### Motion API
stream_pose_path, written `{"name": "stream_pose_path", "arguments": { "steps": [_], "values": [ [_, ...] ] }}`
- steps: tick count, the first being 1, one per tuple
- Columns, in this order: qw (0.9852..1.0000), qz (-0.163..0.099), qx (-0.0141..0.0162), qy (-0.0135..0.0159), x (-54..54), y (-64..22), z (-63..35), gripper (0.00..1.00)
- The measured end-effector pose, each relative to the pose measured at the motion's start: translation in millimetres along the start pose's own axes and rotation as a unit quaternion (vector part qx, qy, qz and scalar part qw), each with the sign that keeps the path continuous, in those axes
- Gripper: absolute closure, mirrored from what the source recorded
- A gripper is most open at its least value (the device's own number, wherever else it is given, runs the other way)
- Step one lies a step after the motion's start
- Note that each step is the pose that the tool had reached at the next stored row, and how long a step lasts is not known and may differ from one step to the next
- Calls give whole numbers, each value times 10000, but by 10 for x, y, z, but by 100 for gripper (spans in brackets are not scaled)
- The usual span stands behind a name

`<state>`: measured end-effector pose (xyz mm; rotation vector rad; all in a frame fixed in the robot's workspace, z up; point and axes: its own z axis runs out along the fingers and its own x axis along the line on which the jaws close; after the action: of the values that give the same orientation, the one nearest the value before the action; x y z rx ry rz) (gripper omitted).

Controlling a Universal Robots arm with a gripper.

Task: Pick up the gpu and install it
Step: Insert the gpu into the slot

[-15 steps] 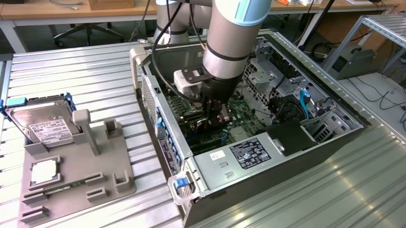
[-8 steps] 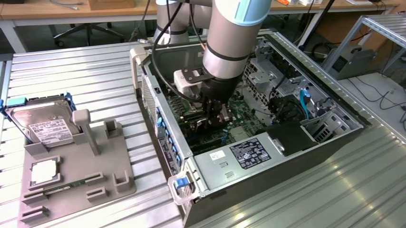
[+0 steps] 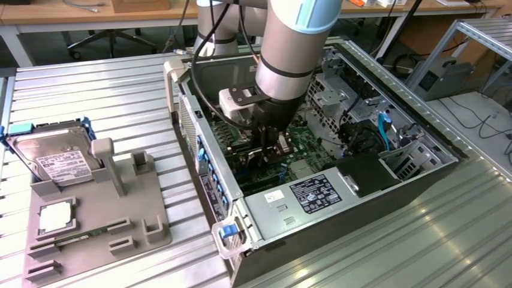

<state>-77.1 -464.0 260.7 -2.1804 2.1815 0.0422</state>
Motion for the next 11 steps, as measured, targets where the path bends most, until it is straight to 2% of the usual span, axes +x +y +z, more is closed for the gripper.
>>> {"name": "stream_pose_path", "arguments": {
  "steps": [11],
  "values": [
    [10000, 0, 0, 1, 0, 0, 0, 49]
  ]
}}
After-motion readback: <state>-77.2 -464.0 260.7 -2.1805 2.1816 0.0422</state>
